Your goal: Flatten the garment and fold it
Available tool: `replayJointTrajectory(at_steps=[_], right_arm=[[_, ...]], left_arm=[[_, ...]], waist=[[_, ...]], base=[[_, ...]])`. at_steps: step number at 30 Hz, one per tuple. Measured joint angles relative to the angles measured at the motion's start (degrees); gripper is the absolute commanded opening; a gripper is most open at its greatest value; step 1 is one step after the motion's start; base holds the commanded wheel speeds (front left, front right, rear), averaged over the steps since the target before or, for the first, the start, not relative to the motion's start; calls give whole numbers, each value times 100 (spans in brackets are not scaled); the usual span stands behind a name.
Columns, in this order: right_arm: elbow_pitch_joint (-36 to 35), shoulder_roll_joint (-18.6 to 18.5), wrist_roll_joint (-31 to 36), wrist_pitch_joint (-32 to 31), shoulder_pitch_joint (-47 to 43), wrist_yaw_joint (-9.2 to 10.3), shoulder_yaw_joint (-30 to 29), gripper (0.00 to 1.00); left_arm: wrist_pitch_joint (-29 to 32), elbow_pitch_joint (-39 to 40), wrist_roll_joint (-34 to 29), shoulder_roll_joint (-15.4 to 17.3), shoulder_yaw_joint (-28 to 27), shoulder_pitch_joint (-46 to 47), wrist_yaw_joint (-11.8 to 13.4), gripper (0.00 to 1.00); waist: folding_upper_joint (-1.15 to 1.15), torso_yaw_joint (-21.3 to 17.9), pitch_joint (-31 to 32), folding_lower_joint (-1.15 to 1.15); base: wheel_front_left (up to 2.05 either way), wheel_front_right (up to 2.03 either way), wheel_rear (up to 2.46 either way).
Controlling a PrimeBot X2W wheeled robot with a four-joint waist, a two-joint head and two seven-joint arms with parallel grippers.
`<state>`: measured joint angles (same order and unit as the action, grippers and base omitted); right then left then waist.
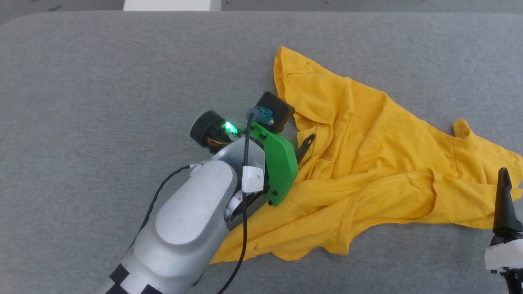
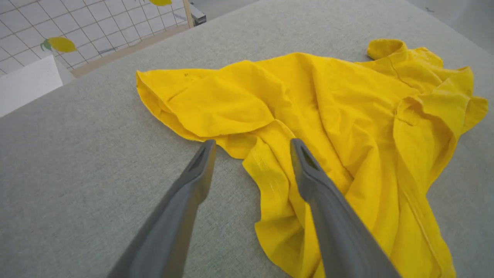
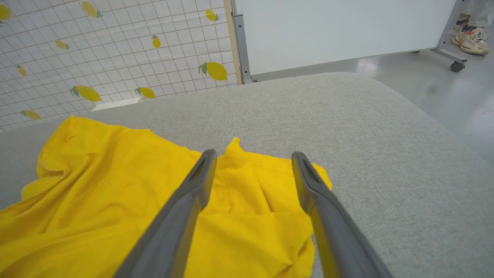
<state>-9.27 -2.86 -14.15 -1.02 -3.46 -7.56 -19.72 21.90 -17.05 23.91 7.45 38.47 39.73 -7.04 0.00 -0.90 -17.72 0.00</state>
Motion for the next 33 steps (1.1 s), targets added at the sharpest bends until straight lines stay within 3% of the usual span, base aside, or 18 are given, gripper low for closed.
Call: replayJointTrajectory(at_steps=[10,12,15,18,26,33], right_arm=[[120,0,-49,11,2,0,80,100],[145,0,-49,11,2,0,78,100],[179,0,-48,3,3,0,78,100],[178,-2,-48,1,3,0,47,100],[126,0,-79,-22,5,0,118,100],[151,-2,-156,40,171,0,159,100]], left_arm=[[379,-985,258,44,314,-20,-2,100],[391,-1037,301,74,421,-14,-1,0],[414,-1065,459,146,681,-2,-2,0],[127,-1088,694,246,515,19,-21,0],[76,-661,734,1147,-352,1260,80,0],[-153,-771,592,1882,-887,2074,256,0]], waist=[[0,-309,-219,0],[0,-340,-219,0],[0,-349,-161,0],[0,-323,-35,0],[0,-324,-125,0],[0,-477,-534,0]], base=[[0,0,0],[0,0,0],[0,0,0],[0,0,0],[0,0,0],[0,0,0]])
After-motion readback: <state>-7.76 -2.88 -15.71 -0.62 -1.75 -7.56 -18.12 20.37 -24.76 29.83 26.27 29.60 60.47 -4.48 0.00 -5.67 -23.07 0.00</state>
